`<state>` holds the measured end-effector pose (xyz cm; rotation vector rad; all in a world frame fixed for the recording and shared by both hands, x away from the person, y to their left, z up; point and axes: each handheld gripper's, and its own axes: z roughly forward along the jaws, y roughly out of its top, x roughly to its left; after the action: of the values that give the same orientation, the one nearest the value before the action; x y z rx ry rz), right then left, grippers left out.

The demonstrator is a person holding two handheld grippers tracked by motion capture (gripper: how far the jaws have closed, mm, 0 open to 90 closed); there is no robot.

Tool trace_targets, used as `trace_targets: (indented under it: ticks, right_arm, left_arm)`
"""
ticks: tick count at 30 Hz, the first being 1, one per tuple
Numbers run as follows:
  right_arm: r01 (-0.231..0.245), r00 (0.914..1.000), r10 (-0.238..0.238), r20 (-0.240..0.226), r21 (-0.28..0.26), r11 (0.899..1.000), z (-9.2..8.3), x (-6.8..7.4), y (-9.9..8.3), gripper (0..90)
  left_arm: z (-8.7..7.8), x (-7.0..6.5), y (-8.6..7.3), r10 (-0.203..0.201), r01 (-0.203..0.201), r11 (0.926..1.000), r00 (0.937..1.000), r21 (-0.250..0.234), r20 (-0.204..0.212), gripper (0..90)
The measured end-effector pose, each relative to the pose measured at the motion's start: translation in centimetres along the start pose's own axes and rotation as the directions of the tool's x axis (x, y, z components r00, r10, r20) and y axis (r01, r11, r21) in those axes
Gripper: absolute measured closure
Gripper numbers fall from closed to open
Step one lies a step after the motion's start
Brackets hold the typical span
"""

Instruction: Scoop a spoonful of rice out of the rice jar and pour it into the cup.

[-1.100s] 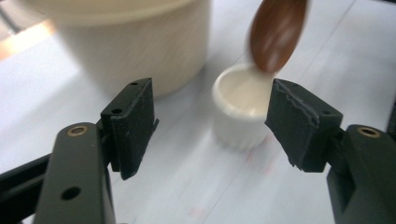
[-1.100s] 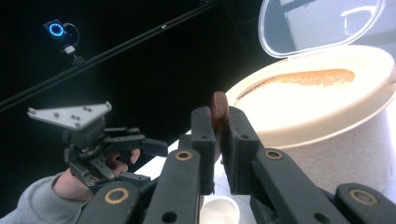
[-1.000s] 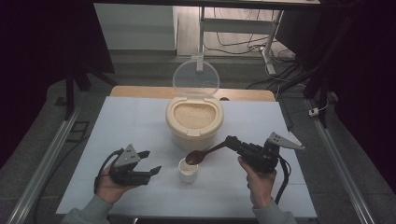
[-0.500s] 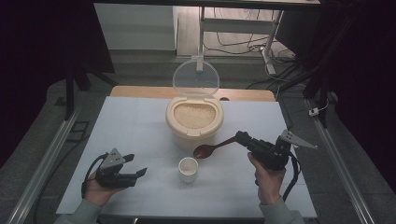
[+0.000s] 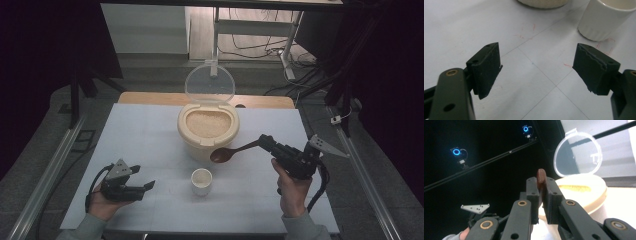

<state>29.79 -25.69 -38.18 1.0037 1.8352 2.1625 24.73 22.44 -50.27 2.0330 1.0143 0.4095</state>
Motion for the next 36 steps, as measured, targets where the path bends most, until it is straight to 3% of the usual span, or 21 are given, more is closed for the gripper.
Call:
trace_targets:
  ticks: [6, 14, 16, 21, 22, 24, 25, 27, 28, 29, 30, 36]
  right_arm:
    - [0.012, 0.9999, -0.012, 0.011, -0.020, 1.000, 0.8, -0.2, 1.3, 83.0]
    - [0.057, 0.9950, -0.056, 0.083, -0.010, 0.998, 3.8, -1.2, 3.6, 83.0]
    - [0.095, 0.9868, -0.098, 0.129, 0.024, 0.995, 5.3, -1.8, 4.3, 83.0]
    - [0.120, 0.9759, -0.128, 0.177, 0.054, 0.991, 7.2, -2.7, 4.7, 83.0]
    - [0.145, 0.9668, -0.155, 0.203, 0.066, 0.987, 7.9, -2.9, 4.9, 83.0]
    - [0.154, 0.9624, -0.167, 0.215, 0.074, 0.985, 8.2, -3.0, 4.9, 83.0]
    - [0.174, 0.9532, -0.190, 0.235, 0.088, 0.981, 8.8, -3.2, 5.0, 83.0]
    - [0.179, 0.9501, -0.197, 0.242, 0.094, 0.979, 9.0, -3.3, 5.0, 83.0]
    - [0.197, 0.9425, -0.219, 0.253, 0.107, 0.974, 9.4, -3.3, 5.0, 83.0]
    - [0.197, 0.9425, -0.219, 0.253, 0.107, 0.974, 9.4, -3.3, 5.0, 83.0]
    - [0.216, 0.9358, -0.241, 0.257, 0.121, 0.969, 9.8, -3.3, 4.9, 83.0]
    - [0.231, 0.9269, -0.264, 0.267, 0.147, 0.962, 10.2, -3.6, 4.6, 83.0]
  left_arm:
    - [0.0, -0.1, 0.0, 0.004, -0.004, 1.0000, 1.0000, 0.007, 0.004, 21.2]
    - [0.1, -0.1, -0.1, 0.000, 0.000, 0.9999, 1.0000, 0.011, 0.008, 20.9]
    - [0.2, -0.1, -0.1, 0.001, -0.001, 0.9999, 1.0000, 0.013, 0.010, 20.8]
    - [0.3, 0.0, -0.2, -0.002, 0.002, 0.9998, 0.9999, 0.019, 0.015, 20.7]
    - [0.4, 0.0, -0.2, -0.002, 0.002, 0.9998, 0.9999, 0.020, 0.015, 20.6]
    - [0.4, 0.0, -0.2, -0.001, 0.000, 0.9998, 0.9999, 0.022, 0.017, 20.7]
    - [0.4, 0.0, -0.2, -0.002, 0.002, 0.9997, 0.9998, 0.023, 0.018, 20.6]
    - [0.4, 0.0, -0.3, -0.001, 0.000, 0.9997, 0.9998, 0.025, 0.019, 20.6]
    - [0.4, -0.1, -0.3, 0.000, 0.000, 0.9997, 0.9998, 0.025, 0.019, 20.6]
    - [0.5, -0.1, -0.2, 0.000, 0.000, 0.9997, 0.9998, 0.025, 0.018, 20.6]
    - [0.5, -0.1, -0.2, 0.000, -0.001, 0.9997, 0.9998, 0.026, 0.019, 20.6]
    - [0.5, -0.1, -0.2, 0.001, -0.001, 0.9996, 0.9998, 0.028, 0.020, 20.6]
